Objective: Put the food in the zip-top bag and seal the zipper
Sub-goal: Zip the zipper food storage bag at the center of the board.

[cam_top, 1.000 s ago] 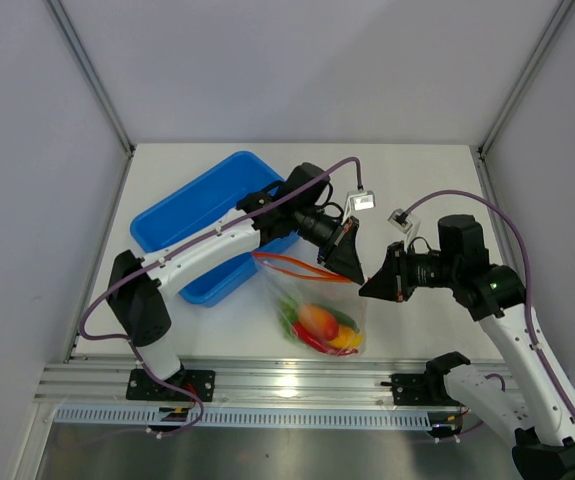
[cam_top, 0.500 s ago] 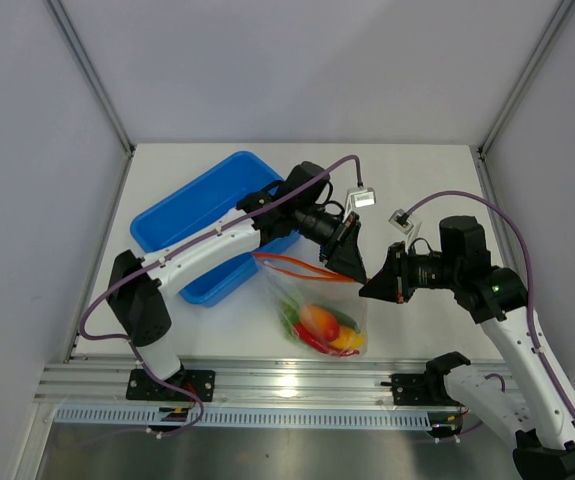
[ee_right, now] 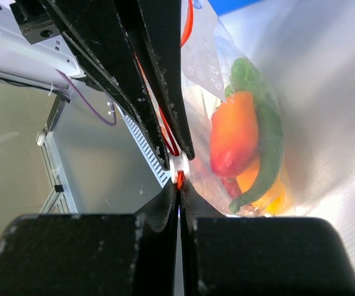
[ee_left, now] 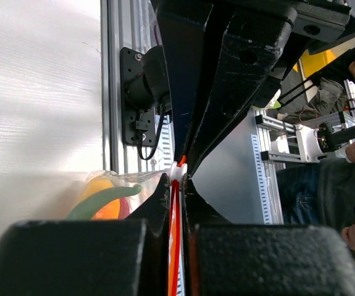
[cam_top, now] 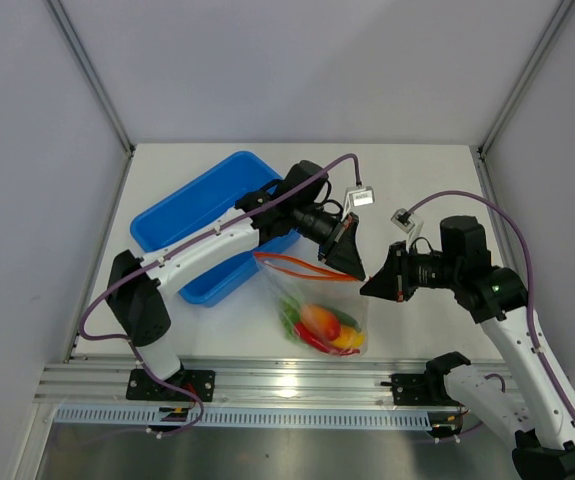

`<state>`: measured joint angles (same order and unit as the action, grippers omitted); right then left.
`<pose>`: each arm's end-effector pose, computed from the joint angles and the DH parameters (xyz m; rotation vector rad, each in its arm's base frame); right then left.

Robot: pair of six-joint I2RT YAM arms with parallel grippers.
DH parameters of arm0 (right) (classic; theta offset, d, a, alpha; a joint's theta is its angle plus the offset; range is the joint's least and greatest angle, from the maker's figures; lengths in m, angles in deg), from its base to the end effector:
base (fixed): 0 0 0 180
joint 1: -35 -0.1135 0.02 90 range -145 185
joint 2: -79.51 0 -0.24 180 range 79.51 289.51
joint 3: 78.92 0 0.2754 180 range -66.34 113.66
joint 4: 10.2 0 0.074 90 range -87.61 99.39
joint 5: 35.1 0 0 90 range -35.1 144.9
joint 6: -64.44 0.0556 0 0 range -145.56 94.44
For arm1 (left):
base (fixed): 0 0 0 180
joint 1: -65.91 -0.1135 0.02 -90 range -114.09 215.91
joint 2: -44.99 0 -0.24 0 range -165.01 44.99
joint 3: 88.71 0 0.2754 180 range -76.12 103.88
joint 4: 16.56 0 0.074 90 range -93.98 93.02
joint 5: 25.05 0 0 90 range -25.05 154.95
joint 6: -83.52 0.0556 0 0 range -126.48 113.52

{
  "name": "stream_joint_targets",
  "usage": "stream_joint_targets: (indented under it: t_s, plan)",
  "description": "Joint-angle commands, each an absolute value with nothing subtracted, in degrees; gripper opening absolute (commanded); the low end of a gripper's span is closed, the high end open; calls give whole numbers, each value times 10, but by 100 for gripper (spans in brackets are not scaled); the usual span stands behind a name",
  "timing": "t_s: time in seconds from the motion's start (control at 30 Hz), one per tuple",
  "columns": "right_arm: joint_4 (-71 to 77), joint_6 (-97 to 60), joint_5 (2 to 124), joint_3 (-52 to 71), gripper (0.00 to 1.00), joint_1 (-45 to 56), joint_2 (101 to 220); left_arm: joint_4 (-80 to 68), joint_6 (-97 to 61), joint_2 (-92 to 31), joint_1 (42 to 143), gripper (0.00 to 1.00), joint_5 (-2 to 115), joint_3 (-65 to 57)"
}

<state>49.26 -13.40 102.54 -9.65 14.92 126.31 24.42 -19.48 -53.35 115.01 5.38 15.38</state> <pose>0.1730 0.1070 0.3266 -0.6299 2.1436 1.2275 0.2337 -0.3430 0.3196 1.3368 1.9403 -1.7113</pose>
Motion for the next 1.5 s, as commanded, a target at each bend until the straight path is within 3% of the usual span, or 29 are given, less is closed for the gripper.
stream_joint_targets:
  t_s: [0.0,0.83,1.03,1.23,1.4,1.47]
  plan:
    - [452,-116,1020,-93,0,149,1249,253,-175,-511,1148,1,62,155]
    - [427,-74,969,-123,0,150,1204,275,-154,-482,1138,1,68,117]
    - [439,-93,1021,-122,0,150,1217,269,-160,-475,1135,1,65,114]
    - [463,-132,1059,-96,14,149,1251,251,-177,-478,1136,1,60,119]
    - [456,-126,1090,-96,16,150,1260,247,-180,-477,1136,1,57,123]
    - [440,-122,1093,-101,12,150,1260,247,-180,-478,1135,0,54,125]
